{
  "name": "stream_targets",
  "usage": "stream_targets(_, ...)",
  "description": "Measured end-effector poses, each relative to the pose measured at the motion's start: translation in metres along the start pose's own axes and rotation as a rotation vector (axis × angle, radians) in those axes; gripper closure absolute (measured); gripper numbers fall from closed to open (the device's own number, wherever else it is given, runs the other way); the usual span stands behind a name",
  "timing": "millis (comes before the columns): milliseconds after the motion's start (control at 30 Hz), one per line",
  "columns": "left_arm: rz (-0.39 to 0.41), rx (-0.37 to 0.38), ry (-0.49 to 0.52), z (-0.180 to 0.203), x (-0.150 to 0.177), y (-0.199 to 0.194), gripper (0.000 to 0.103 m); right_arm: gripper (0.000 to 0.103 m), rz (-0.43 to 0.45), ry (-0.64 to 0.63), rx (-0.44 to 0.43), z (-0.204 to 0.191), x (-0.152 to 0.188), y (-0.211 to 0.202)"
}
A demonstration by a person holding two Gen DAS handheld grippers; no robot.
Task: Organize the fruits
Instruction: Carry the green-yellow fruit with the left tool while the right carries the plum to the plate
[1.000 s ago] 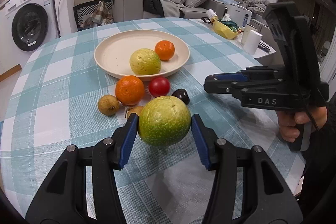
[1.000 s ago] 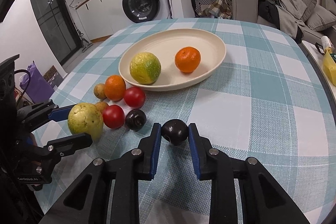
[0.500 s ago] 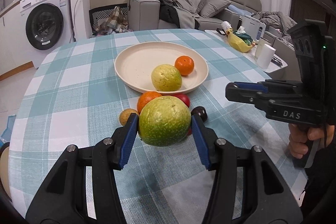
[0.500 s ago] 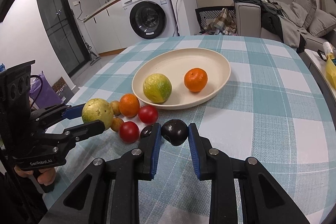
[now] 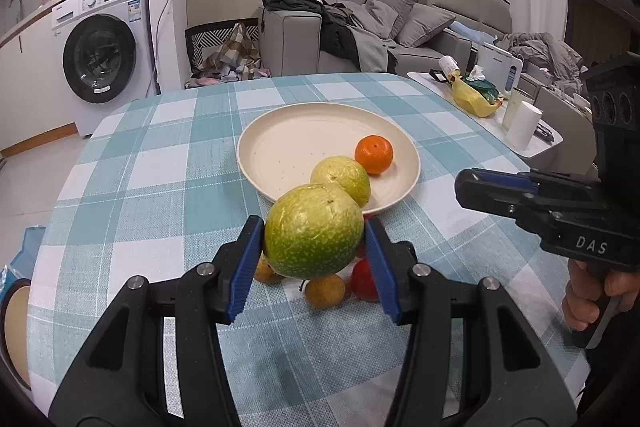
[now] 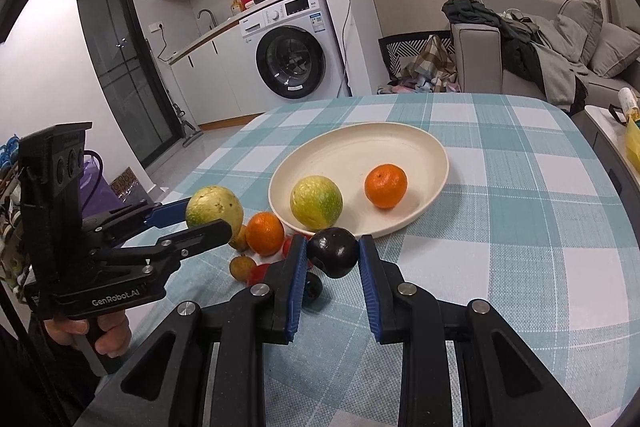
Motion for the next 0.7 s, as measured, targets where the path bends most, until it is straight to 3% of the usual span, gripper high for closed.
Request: stream_targets(700,0.026,-0.037,-0.031,-0.026,-0.021,0.026,0.054,0.076,0.019,0.029,0.011,0.003,-0.014,0.015)
Point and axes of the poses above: each gripper's, at about its wrist camera, not at the fingertips, and y roughly the way its jaws point, z to its right, x to its underside, the point moved 8 cm from there along y, roughly the way its jaws point, and after that the axes turned 7 degrees about x, right-handed, at the moved point
